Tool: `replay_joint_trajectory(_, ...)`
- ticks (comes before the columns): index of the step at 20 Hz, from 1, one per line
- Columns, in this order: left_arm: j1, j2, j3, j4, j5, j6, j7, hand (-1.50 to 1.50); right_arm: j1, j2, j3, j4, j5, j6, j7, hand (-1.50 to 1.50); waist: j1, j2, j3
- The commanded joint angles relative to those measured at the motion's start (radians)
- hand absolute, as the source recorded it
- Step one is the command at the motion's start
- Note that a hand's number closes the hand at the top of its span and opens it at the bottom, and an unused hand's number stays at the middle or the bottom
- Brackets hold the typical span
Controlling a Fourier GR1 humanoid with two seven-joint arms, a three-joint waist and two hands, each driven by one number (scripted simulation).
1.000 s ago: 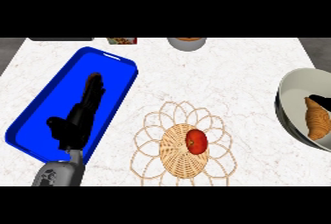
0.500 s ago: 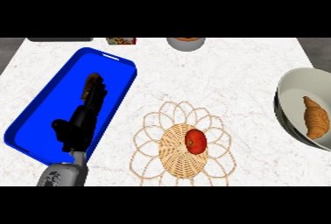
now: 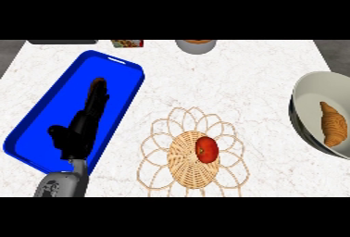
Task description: Pick the croissant from the placemat and place it in the bowl
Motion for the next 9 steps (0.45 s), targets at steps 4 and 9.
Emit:
replay_joint_trajectory(4, 0.067, 0.028, 0.016, -0.109, 0.03, -0.038, 0.05, 0.0, 0.157, -0.002, -0.092, -0.005, -0.122, 0.172, -0.078, -1.5, 0.007, 0.0, 0.0)
replay_joint_trajectory(9, 0.048, 0.002, -0.012, -0.1, -0.01, -0.027, 0.068, 0.0, 0.238, 0.042, -0.129, -0.053, -0.142, 0.223, -0.141, -1.5, 0.004, 0.001, 0.0)
